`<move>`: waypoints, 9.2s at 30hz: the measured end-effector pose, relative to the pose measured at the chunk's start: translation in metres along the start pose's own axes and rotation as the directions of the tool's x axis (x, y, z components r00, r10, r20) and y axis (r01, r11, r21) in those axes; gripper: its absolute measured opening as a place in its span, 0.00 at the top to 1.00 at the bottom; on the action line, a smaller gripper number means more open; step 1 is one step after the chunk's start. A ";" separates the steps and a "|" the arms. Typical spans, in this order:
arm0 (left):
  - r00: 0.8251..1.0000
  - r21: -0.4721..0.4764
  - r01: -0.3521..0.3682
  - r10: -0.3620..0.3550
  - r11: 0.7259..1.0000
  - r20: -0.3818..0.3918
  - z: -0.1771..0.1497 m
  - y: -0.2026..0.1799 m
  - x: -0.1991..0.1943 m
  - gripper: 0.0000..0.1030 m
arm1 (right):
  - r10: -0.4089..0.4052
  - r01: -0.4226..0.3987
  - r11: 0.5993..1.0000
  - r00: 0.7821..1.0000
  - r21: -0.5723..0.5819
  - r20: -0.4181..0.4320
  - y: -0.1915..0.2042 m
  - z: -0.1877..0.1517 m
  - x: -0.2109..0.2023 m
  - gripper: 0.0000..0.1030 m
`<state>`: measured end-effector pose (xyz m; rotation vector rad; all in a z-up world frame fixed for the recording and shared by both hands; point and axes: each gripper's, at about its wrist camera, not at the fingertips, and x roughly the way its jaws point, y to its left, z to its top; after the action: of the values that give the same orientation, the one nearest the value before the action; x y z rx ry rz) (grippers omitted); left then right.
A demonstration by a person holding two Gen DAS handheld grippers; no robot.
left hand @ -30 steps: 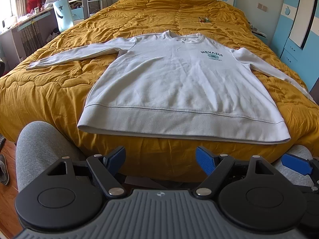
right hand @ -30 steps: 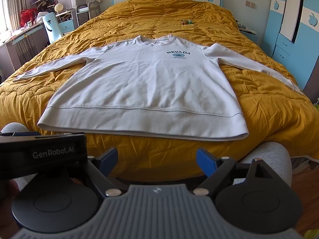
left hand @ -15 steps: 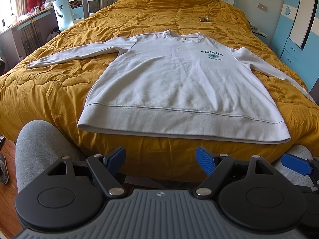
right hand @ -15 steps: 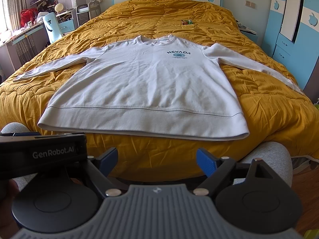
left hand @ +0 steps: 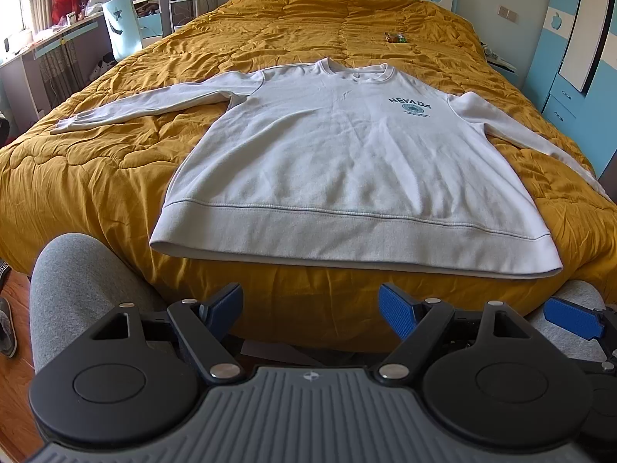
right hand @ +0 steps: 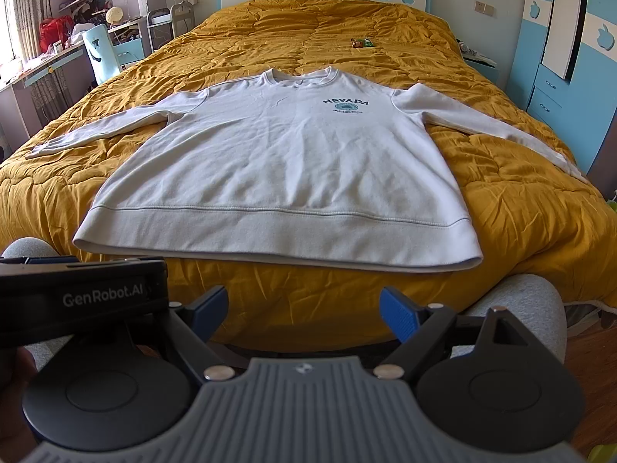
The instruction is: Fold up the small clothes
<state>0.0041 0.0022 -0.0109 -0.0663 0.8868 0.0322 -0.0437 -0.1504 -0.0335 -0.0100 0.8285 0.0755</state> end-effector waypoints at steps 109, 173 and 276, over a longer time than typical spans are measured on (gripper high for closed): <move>0.848 -0.165 0.328 -0.213 0.930 0.485 0.332 -0.027 0.214 0.95 | 0.135 -0.169 0.937 0.982 0.305 0.131 -0.159 0.169 0.285 0.21; 0.984 -0.107 0.172 -0.166 0.979 0.061 0.158 0.132 0.240 0.44 | -0.270 0.267 0.963 0.944 0.040 0.190 -0.107 0.131 0.274 0.20; 0.981 -0.216 -0.064 0.102 0.974 0.167 0.170 0.115 0.191 0.58 | -0.333 -0.187 0.312 0.897 0.932 0.291 -0.595 0.092 0.256 0.98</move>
<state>0.2501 0.1287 -0.0571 -0.2199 0.7050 0.2077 0.2387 -0.7243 -0.1723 1.1133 0.2805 -0.5322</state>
